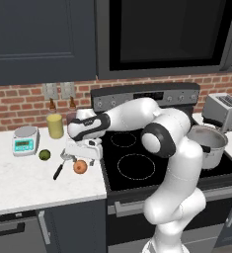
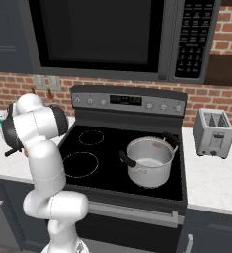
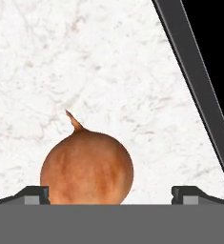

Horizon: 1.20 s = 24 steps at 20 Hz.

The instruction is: Put the onion and lime in the pot. Retrieve the spatula and lightly stir the vegetables in the pot.

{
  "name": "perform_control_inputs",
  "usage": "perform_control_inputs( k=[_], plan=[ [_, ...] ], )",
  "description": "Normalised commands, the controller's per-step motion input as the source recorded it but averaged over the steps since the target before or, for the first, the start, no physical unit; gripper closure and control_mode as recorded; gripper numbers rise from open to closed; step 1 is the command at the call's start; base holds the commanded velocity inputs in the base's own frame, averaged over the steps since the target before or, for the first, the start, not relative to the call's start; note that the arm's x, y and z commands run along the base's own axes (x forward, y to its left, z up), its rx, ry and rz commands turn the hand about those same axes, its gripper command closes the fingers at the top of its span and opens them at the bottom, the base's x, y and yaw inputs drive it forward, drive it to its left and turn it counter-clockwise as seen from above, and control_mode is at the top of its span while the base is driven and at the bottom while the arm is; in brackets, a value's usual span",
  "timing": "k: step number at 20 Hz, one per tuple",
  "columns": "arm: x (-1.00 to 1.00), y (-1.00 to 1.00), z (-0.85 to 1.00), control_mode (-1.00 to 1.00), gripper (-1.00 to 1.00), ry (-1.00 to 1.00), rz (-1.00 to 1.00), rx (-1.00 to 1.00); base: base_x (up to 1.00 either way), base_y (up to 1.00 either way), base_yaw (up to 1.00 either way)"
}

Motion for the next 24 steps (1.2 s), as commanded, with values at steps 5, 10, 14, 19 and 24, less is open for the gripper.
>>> perform_control_inputs(
  k=[5, 10, 14, 19, 24],
  plan=[
    [-0.28, 0.0, -0.2, -1.0, -1.0, 0.0, 0.0, 0.0, 0.0, 0.0, 0.0],
    [-0.05, 0.0, -0.32, -1.0, -1.0, 0.0, 0.01, 0.0, 0.0, 0.0, 0.0],
    [0.0, 0.0, -0.34, -1.0, -1.0, 0.0, 0.02, 0.0, 0.0, 0.0, 0.0],
    [0.0, 0.0, -0.34, -1.0, -1.0, 0.0, 0.04, 0.0, 0.0, 0.0, 0.0],
    [-0.13, 0.0, -0.25, -1.0, 1.0, 0.0, 0.06, 0.0, 0.0, 0.0, 0.0]
  ],
)
